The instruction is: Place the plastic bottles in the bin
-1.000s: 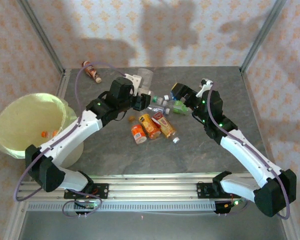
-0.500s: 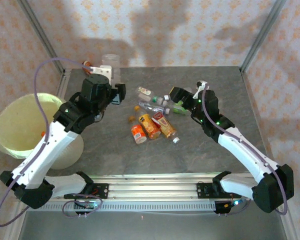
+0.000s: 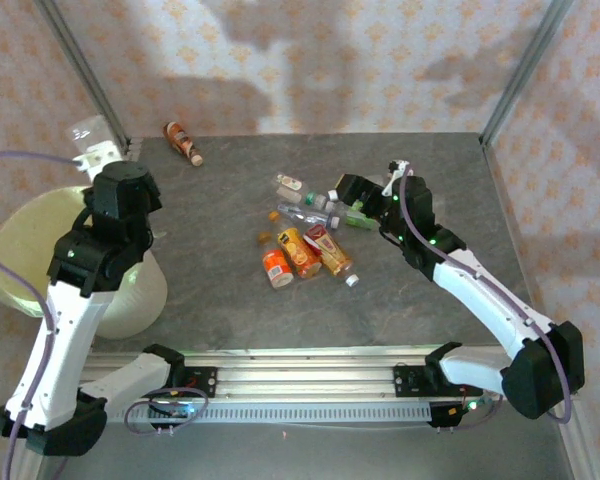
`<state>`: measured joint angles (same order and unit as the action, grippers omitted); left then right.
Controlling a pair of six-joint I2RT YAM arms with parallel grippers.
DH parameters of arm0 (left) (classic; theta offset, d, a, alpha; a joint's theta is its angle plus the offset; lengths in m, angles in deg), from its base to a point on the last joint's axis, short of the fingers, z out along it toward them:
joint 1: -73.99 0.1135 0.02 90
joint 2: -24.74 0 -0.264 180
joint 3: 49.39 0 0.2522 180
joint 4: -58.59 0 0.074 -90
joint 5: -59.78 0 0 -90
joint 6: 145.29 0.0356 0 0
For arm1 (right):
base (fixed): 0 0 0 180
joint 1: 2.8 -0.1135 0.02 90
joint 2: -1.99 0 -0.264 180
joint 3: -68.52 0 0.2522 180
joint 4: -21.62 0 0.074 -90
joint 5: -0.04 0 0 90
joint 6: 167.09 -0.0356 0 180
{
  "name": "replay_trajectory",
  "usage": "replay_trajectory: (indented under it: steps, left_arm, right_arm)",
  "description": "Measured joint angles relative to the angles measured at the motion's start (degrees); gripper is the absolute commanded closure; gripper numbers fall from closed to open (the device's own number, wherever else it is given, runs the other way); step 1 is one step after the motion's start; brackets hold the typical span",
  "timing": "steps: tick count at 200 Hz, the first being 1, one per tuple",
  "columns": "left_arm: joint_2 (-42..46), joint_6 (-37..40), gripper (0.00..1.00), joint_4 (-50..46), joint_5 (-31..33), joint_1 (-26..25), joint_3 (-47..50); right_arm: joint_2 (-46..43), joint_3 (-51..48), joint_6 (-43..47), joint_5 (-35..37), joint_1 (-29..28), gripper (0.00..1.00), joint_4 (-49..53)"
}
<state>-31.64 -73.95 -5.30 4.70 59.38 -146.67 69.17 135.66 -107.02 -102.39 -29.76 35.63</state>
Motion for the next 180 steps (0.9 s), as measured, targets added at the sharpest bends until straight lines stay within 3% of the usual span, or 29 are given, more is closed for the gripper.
replay_trajectory:
  steps: [35,86,142,166,180]
  left_arm:
    - [4.55,-3.32,0.53,-0.15,0.31,10.60,5.70]
    - [4.94,-9.57,0.54,2.64,-10.12,27.63,12.15]
    - [9.31,-19.06,0.52,7.65,-19.63,40.26,20.81]
    - [9.44,-22.75,0.47,10.34,-23.56,44.17,23.71]
    - [9.14,-25.22,0.30,11.91,-26.43,46.36,25.44]
  right_arm:
    - [1.27,0.33,-0.02,-0.92,0.00,0.01,0.00]
    - [2.73,0.74,0.02,-2.60,0.00,0.01,0.24]
    - [2.73,0.74,0.00,-2.64,0.00,0.01,0.26]
    - [2.73,0.74,0.00,-2.84,0.00,0.01,0.26]
    - [2.73,0.74,0.00,-2.93,0.00,0.01,0.28]
